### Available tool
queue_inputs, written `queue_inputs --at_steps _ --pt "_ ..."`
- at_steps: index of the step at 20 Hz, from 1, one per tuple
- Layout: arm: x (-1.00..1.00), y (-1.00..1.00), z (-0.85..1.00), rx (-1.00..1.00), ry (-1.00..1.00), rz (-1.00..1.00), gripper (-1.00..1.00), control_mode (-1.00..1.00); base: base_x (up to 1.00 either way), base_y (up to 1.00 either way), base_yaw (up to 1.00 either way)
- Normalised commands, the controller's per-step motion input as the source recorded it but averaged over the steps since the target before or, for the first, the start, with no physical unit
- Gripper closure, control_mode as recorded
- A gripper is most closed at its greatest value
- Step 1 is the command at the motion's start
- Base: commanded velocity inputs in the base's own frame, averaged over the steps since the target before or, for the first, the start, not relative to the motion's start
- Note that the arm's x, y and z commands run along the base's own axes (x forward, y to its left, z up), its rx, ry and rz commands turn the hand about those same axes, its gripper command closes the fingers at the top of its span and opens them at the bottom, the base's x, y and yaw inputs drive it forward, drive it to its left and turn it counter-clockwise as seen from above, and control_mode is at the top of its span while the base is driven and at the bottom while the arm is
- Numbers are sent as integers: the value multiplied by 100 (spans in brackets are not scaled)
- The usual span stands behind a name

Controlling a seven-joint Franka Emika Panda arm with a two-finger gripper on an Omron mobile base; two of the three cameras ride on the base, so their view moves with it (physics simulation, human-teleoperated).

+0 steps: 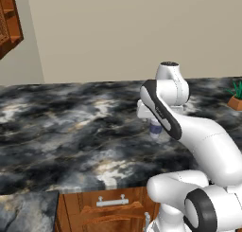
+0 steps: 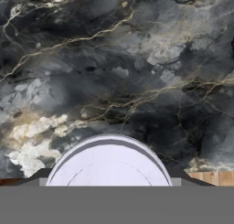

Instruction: Move the drinks to the dining counter.

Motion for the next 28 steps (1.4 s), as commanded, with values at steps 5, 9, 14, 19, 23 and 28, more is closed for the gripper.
queue_inputs --at_steps 5,9,14,19,23,28 --pt "0 0 0 0 0 0 100 100 100 0 -33" --pt "0 0 0 0 0 0 100 100 100 2 -29" --pt "0 0 0 0 0 0 100 100 100 3 -26" --pt "0 0 0 0 0 0 100 100 90 1 -13" --pt "66 0 -16 -4 3 0 100 -100 23 0 -1" --pt "74 0 -28 -6 0 0 100 -100 0 0 0"
